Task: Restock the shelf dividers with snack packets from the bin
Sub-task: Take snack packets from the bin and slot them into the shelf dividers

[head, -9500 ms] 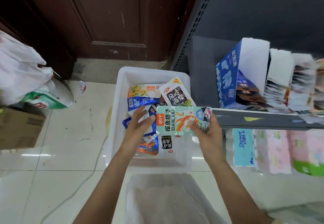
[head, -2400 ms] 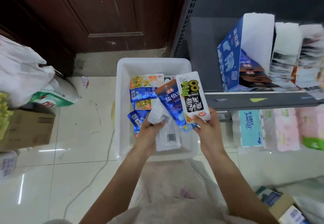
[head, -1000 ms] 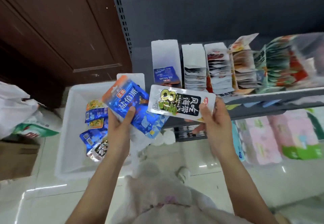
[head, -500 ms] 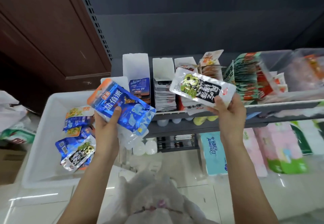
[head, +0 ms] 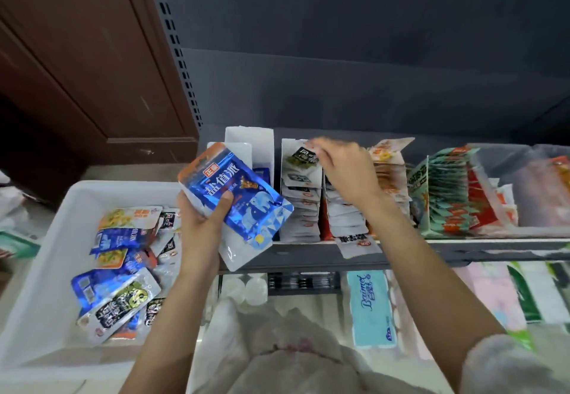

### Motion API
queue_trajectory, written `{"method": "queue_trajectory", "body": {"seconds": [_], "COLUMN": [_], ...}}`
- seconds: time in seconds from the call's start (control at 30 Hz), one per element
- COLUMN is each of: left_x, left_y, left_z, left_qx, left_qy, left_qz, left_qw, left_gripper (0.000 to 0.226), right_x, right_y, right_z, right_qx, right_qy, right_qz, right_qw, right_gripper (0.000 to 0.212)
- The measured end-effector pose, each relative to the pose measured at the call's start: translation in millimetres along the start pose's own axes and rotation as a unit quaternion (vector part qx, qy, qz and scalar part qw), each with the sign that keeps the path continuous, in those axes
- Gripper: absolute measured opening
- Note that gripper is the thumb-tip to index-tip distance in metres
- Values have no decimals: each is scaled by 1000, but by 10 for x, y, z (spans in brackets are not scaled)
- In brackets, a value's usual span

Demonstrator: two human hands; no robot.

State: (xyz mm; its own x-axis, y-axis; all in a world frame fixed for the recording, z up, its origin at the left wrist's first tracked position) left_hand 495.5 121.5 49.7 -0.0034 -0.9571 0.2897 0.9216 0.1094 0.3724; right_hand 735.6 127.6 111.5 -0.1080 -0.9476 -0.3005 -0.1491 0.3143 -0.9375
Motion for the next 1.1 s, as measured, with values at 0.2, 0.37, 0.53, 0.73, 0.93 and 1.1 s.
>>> {"method": "queue_trajectory", "body": {"seconds": [0.2,0.37,0.53,0.73,0.93,1.1], "left_x": [-105,-106,-57,62,161,29], "left_y": [54,158,299,497,587,374], "left_z": [48,90,90,28,19,102], "left_qx": [-2,2,10,-67,-97,-31], "left_qy": [-7,-18,-27,-45,-74,-67], "left_qz": [-3,-18,-49,-156,-211,-120], "left_qw": [1000,1000,998,984,970,990], "left_gripper": [28,41,51,68,49,36], "right_x": [-51,136,314,455,615,547], "right_y": [240,355,-29,7,18,-244], "right_z": [-180,-229,-211,-343,-149,170], "right_qx": [123,121,-166,-347,-459,-450], "right_qy": [-97,-126,24,165,194,262], "right_qz": [-136,-200,-73,-113,-201,-47], "right_qw": [978,964,983,916,844,852], "right_gripper": [36,38,37,67,82,59]}}
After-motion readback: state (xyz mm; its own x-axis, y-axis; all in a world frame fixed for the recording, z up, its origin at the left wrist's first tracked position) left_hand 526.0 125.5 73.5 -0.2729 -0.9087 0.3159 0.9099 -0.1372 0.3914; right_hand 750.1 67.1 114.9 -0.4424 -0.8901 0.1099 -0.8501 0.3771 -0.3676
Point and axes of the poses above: each hand's wrist, its own x-axis away from the middle knuckle, its own y-axis out of the palm, z = x × y, the point moved 6 cm from there along -x, towards the middle knuckle, and after that the axes turned 7 degrees about x, right-handed, at the moved point
